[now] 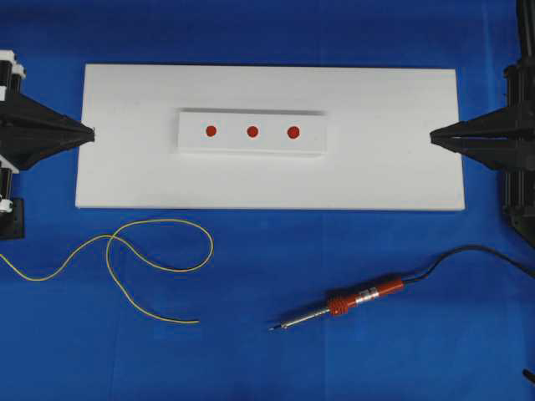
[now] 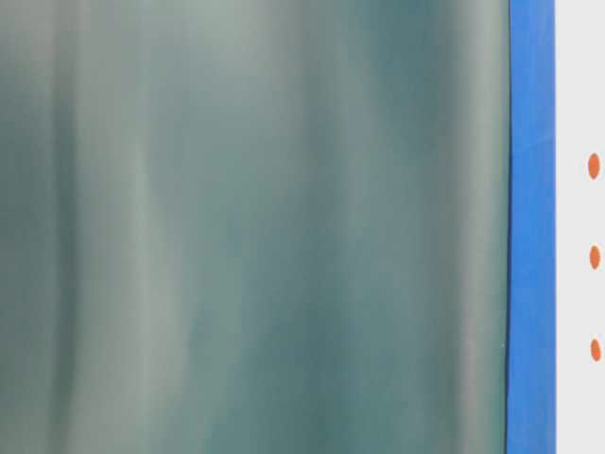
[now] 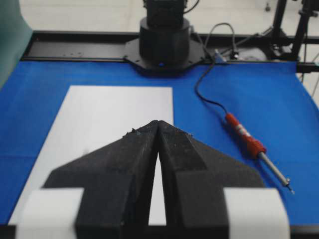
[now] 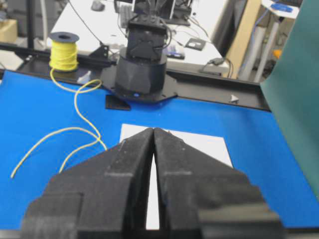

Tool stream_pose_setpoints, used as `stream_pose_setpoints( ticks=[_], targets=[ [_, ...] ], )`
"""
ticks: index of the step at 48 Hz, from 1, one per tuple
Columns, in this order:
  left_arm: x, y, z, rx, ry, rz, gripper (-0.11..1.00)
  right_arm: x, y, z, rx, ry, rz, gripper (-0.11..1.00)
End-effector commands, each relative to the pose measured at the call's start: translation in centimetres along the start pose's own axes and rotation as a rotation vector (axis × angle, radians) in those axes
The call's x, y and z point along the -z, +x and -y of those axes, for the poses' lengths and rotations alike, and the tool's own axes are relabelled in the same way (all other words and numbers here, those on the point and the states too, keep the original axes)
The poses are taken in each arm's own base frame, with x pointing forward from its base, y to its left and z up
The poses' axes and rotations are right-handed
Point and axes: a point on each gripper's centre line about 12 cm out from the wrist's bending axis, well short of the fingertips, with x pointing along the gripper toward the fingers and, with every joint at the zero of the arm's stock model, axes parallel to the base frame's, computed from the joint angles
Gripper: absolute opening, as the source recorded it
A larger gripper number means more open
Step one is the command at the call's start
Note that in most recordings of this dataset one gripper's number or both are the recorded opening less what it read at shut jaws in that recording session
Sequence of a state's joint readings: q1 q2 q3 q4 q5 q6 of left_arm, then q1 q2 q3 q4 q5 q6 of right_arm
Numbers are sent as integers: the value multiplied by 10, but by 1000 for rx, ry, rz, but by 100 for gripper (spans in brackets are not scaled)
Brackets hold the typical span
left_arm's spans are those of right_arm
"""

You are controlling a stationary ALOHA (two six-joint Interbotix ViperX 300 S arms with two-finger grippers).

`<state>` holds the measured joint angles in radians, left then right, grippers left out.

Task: Touch the tip of the soldering iron to the tip of the solder at the mark.
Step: 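Lower both open grippers toward the yellow wire and red soldering iron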

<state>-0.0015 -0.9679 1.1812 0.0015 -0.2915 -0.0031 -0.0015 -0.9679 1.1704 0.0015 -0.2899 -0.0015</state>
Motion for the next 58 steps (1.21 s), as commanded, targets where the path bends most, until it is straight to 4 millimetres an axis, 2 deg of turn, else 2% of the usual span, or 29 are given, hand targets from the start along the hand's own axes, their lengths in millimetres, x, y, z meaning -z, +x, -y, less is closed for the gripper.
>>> stream_pose_setpoints(
  ticks=[1, 7, 13, 19, 24, 29, 31, 33, 38, 40, 42, 45, 58],
  targets=[
    [2, 4, 5, 24, -8, -34, 1, -6, 4, -9, -42, 18, 12, 0],
    [9, 4, 18, 90, -7, -74, 1, -5, 12, -28, -130, 37, -23, -6],
    [18, 6, 33, 161, -4, -109, 1, 7, 18, -42, -190, 52, -76, -6],
    [36, 7, 48, 228, 0, -172, 1, 22, 24, -54, -228, 79, -137, -3],
    [53, 7, 61, 285, 4, -219, 1, 36, 29, -64, -259, 100, -195, 9],
    [62, 8, 72, 329, 7, -242, 3, 48, 33, -72, -281, 117, -250, 32],
    [67, 8, 76, 342, 5, -256, 8, 55, 35, -75, -285, 125, -276, 46],
    [72, 9, 78, 350, 2, -271, 18, 61, 37, -77, -287, 127, -296, 59],
    [89, 8, 84, 369, -3, -336, 50, 80, 40, -81, -287, 136, -324, 88],
    [98, 7, 86, 375, -4, -365, 63, 89, 41, -82, -282, 145, -332, 92],
    [104, 8, 87, 376, -10, -382, 76, 99, 41, -82, -275, 155, -344, 91],
    [113, 9, 89, 379, -28, -387, 87, 115, 39, -85, -267, 174, -352, 90],
    [147, 14, 114, 453, -28, -414, 85, 158, 37, -104, -256, 219, -378, 90]
  ],
)
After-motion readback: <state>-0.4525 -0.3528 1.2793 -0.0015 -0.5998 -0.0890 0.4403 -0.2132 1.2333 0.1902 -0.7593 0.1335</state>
